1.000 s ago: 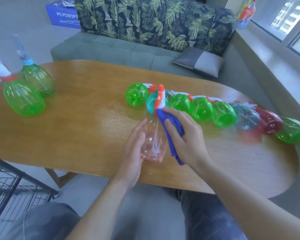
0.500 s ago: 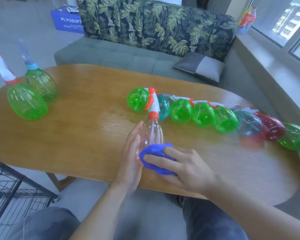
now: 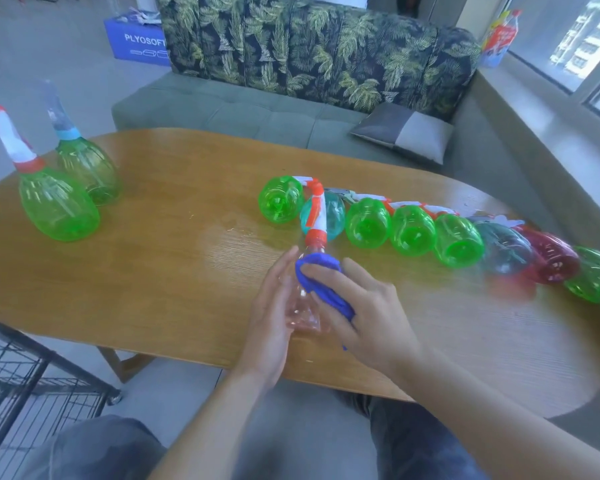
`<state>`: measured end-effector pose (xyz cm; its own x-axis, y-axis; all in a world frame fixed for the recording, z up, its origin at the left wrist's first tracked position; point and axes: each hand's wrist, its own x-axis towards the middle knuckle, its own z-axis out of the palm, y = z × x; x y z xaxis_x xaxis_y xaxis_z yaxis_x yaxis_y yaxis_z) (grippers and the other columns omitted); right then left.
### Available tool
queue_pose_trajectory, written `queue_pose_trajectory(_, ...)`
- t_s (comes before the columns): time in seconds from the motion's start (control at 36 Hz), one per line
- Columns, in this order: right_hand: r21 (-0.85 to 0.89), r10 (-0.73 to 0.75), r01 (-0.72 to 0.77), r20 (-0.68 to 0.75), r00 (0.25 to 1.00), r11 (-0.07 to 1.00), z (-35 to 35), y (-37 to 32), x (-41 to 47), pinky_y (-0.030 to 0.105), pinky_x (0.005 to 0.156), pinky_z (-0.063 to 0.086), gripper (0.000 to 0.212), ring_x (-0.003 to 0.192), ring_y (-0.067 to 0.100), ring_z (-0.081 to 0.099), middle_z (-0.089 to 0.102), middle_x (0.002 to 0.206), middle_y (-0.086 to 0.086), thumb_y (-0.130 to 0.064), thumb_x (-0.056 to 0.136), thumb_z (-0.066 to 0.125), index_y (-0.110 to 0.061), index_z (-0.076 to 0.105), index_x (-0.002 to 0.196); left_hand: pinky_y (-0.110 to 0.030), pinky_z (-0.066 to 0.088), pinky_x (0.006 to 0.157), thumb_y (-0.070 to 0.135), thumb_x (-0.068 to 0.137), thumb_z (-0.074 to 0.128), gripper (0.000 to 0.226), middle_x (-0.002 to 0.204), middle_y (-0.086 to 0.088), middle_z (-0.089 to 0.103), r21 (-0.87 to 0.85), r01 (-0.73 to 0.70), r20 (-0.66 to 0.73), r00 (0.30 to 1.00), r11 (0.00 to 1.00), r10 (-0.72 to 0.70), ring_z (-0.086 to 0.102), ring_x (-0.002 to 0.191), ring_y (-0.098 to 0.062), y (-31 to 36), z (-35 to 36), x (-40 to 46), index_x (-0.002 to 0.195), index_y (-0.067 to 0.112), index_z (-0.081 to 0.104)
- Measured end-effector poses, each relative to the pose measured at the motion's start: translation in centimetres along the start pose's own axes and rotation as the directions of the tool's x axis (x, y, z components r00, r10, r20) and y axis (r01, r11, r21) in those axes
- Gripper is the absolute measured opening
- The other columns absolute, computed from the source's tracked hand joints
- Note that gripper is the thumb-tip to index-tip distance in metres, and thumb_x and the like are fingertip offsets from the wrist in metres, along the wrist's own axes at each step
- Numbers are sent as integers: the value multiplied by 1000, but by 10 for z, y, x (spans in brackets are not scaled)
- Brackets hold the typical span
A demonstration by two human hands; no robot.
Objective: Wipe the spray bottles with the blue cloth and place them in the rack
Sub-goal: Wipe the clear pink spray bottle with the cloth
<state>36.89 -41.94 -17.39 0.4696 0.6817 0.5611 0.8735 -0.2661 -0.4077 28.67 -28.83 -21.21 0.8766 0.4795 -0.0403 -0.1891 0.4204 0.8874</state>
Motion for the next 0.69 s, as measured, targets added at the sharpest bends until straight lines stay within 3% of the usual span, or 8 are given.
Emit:
queue_pose_trajectory(0.06,-37,-106,109,56,993,993,-2,-2,-7,17,66,39,34,76,8,47,53,106,-9,-36,106,56,-23,67,134,-47,55,91,38,114,50,38,141,0,72,5,6,6,1000,1000,-6,70,123,-28,1,-1,0,150,40,58)
queue_pose_trajectory(0.17,-98,-281,297,148,948,950,-7,-3,-17,27,61,48,31,81,18,53,60,107,-2,-32,107,57,-23,69,134,-34,59,97,40,107,52,43,148,1,67,9,-1,33,999,1000,1,67,133,-26,2,0,-1,149,40,60)
queue_pose_trajectory(0.31,-85,-355,373,175,918,924,-18,1,-19,24,60,44,33,80,15,51,52,103,-6,-31,104,65,-26,68,136,-42,53,106,42,104,50,46,151,-6,65,18,2,42,999,1000,-3,65,137,-29,5,1,-6,150,40,60)
queue_pose_trajectory(0.36,15,-276,276,112,955,961,-20,1,-20,17,69,43,32,84,8,52,53,106,-7,-31,105,61,-24,66,137,-44,58,99,46,103,52,47,145,-11,68,18,2,48,999,1000,-3,69,128,-29,5,1,-7,149,41,60)
queue_pose_trajectory(0.44,177,28,-19,-49,998,984,-20,2,-20,16,76,43,31,86,3,55,58,102,-8,-29,105,59,-26,65,135,-39,63,84,59,93,71,60,140,-12,71,-3,2,61,998,1000,-1,73,117,-26,6,1,-9,149,44,58)
queue_pose_trajectory(0.56,427,452,-386,-62,890,818,-12,-5,-20,25,96,50,28,114,11,66,70,118,-17,-19,106,59,-32,68,129,-50,60,91,62,71,95,91,152,-13,61,-33,0,93,996,999,3,60,137,-46,2,-2,-5,151,45,56)
queue_pose_trajectory(0.64,488,549,-470,-24,835,736,-4,-9,-22,27,104,49,28,123,7,63,70,124,-20,-17,106,57,-31,69,128,-49,62,85,40,75,93,82,150,-14,61,-34,-27,87,996,999,30,60,136,-45,-3,-4,-2,149,46,57)
queue_pose_trajectory(0.69,518,574,-483,-20,819,706,0,-11,-24,24,104,48,28,123,6,63,70,124,-20,-17,107,57,-30,68,128,-50,61,81,34,80,85,74,145,-21,61,-38,-29,96,995,999,33,65,121,-41,-5,-5,0,148,46,58)
